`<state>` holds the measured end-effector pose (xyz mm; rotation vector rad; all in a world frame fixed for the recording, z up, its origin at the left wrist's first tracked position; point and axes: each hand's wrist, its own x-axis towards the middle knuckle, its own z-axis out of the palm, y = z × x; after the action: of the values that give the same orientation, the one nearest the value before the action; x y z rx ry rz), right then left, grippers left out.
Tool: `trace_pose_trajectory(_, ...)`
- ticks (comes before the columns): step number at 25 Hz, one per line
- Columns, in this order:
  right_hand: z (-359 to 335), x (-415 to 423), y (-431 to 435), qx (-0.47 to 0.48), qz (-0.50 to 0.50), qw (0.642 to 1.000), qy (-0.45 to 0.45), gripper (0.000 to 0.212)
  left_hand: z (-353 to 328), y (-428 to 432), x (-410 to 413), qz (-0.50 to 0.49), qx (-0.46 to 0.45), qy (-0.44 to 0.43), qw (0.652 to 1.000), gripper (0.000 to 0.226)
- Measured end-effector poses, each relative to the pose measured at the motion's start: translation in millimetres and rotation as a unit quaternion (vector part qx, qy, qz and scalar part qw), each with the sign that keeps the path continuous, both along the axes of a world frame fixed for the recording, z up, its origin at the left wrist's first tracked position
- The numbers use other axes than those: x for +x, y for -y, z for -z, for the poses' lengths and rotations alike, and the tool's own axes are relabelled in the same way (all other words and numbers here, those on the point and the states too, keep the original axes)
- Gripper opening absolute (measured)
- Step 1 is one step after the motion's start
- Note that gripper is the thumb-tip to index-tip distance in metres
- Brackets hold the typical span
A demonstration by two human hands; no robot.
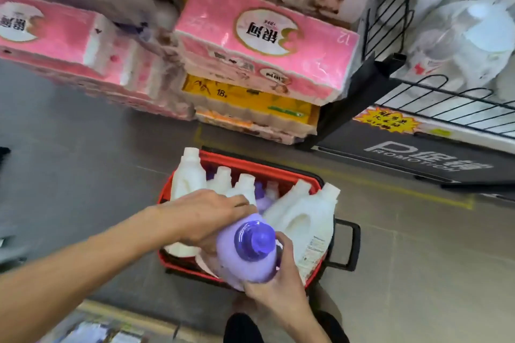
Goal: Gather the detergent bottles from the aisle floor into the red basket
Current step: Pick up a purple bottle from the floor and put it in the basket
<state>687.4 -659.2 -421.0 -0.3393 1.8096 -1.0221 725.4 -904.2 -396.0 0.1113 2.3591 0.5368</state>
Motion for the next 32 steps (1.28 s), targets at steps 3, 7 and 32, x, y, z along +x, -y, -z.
trace_pose_trajectory(3,48,7,15,0.018,0.149,0.988,0.022,0.085,53,15,-53,0.081,0.043,0.048,0.995,0.099)
trace_pose_trajectory(7,97,22,-3,0.055,0.267,0.96,0.071,0.084,119,-6,-88,0.064,0.171,0.121,0.976,0.097)
trace_pose_trajectory(32,160,5,-28,0.156,0.094,0.976,0.116,0.076,159,-32,-66,-0.117,0.101,0.114,0.981,0.113)
